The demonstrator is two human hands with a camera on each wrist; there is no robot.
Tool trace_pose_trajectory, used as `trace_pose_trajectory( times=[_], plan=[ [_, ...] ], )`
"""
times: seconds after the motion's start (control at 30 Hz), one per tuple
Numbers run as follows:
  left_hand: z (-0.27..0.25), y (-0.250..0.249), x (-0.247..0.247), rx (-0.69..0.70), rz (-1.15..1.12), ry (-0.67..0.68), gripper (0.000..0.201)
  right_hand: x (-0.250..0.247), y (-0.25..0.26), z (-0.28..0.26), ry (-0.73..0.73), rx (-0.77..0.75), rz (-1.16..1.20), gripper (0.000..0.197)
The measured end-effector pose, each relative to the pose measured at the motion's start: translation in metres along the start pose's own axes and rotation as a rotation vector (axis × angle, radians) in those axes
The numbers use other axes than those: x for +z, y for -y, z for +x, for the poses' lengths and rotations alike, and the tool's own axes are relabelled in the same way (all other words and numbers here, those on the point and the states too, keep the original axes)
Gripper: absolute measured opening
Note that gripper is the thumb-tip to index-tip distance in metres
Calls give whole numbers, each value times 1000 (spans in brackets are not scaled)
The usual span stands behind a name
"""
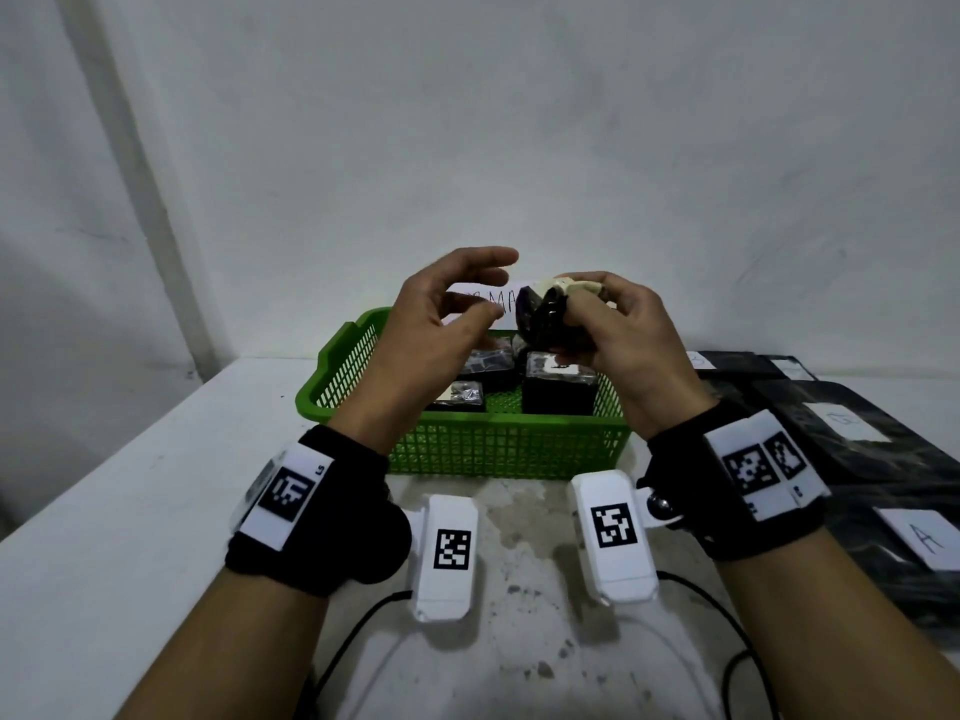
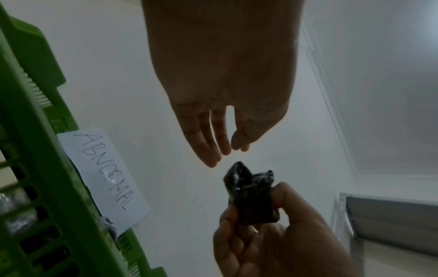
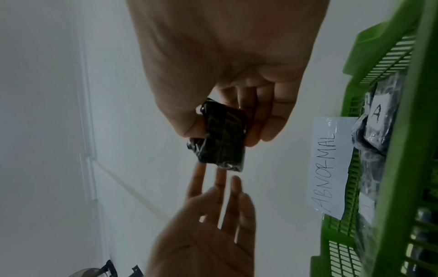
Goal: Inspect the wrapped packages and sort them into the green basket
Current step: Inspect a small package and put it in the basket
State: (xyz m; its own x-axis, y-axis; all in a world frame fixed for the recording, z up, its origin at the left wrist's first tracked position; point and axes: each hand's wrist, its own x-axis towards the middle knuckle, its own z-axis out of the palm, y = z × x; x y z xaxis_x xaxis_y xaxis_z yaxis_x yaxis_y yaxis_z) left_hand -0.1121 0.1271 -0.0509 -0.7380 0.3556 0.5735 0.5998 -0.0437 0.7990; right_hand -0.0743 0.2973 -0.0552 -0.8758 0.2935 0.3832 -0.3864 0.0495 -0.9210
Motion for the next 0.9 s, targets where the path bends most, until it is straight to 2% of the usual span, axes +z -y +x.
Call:
trace_pose_trajectory(
  times=[0.07, 0.13, 0.2, 0.33, 0.47, 0.53, 0.63, 0.73, 0.83, 0.9],
  plan=[
    [0, 3, -1, -3, 48, 51, 41, -1, 2, 0, 59, 34, 44, 11],
    [1, 5, -1, 0, 41, 72, 38, -1, 4, 0, 128, 96, 109, 22],
    [2, 5, -1, 0, 14, 40, 34, -3, 4, 0, 143, 140, 126, 27],
    [3, 6, -4, -22, -10, -64, 28, -6, 2, 1, 90, 109, 69, 20],
    [3, 3, -3, -1, 65, -77, 27, -4, 3, -1, 139, 68, 36, 50],
    [3, 3, -3, -5, 88, -87, 28, -4, 4, -2, 132, 28, 22, 54],
    [3, 2, -3, -8, 96, -90, 26, -5, 3, -2, 123, -11, 31, 51],
    [1, 0, -3, -1, 89, -63, 25, -3, 0, -2, 55, -41, -42, 48],
    [-2, -4, -3, 35, 46, 19, 24, 0, -1, -1, -25, -17, 5, 26],
    [-2, -4, -4, 63, 73, 60, 30, 1, 2, -2, -14, 35, 100, 12]
  ],
)
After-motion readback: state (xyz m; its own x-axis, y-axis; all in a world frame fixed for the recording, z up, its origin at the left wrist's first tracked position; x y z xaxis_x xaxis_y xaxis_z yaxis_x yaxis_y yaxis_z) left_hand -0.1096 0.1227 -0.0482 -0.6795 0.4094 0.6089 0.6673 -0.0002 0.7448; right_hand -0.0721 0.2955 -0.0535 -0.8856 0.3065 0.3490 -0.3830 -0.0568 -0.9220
